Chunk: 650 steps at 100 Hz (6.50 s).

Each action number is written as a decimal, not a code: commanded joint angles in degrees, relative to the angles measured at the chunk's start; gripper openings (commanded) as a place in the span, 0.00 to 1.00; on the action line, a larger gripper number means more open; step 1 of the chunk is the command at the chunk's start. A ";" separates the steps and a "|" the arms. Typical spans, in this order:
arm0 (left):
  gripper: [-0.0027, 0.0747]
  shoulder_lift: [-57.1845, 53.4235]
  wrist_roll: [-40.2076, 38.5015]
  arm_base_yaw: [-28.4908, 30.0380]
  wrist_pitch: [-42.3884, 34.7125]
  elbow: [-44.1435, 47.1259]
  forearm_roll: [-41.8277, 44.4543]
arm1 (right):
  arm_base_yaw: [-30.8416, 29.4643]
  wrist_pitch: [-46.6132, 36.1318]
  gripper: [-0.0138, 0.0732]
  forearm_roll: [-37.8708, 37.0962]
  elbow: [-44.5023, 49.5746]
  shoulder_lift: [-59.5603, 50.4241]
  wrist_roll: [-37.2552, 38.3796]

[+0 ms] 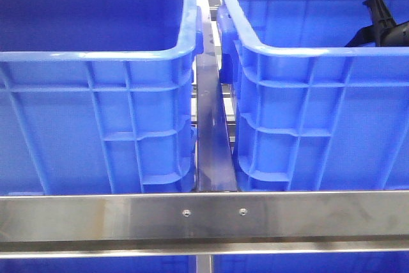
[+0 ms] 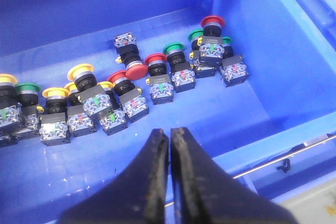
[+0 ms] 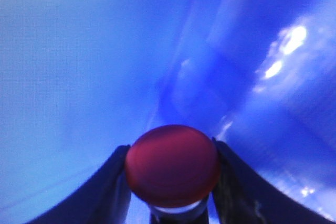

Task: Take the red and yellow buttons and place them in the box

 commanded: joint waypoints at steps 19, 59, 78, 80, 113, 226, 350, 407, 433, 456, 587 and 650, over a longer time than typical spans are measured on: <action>0.01 -0.20 -0.05 -0.44 -3.72 -1.55 1.19 | -0.24 3.19 0.63 2.47 -1.90 -2.85 -0.41; 0.01 -0.20 -0.05 -0.44 -3.72 -1.55 1.19 | -0.24 -0.57 0.73 2.47 -1.90 -3.05 -0.41; 0.01 -0.20 -0.05 -0.44 -3.72 -1.55 1.19 | -0.24 -3.26 0.73 2.47 -1.90 -4.04 -1.79; 0.01 -0.20 -0.05 -0.44 -3.72 -1.55 1.19 | -0.24 -3.73 0.73 2.47 -1.84 -4.27 -2.22; 0.01 -0.20 -0.05 -0.44 -3.86 -1.55 1.19 | -0.24 -10.93 0.73 2.14 -1.73 -9.43 -8.69; 0.01 -0.20 -0.05 -0.44 -6.62 -1.55 1.19 | 9.57 -21.26 0.73 -23.06 19.56 -55.56 -36.84; 0.18 -0.20 -0.18 -0.44 -6.45 -1.55 1.36 | 9.57 -22.53 0.08 -22.95 45.71 -94.05 -38.55; 0.74 5.28 -12.53 1.56 -8.57 -2.25 9.29 | 9.57 -22.53 0.08 -22.95 45.71 -94.05 -38.55; 0.74 19.79 -13.95 12.39 -9.81 -8.75 8.40 | 9.57 -22.55 0.08 -22.95 45.71 -94.05 -38.55; 0.74 31.31 -7.87 21.65 -14.50 -12.83 -1.06 | 9.57 -22.55 0.08 -22.95 45.71 -94.05 -38.55; 0.54 53.83 -5.01 26.72 -18.70 -16.84 -4.34 | 9.57 -22.55 0.08 -22.95 45.71 -94.05 -38.55; 0.01 41.54 -0.12 25.62 -14.46 -16.84 -5.92 | 9.57 -22.55 0.08 -22.95 45.71 -94.05 -38.55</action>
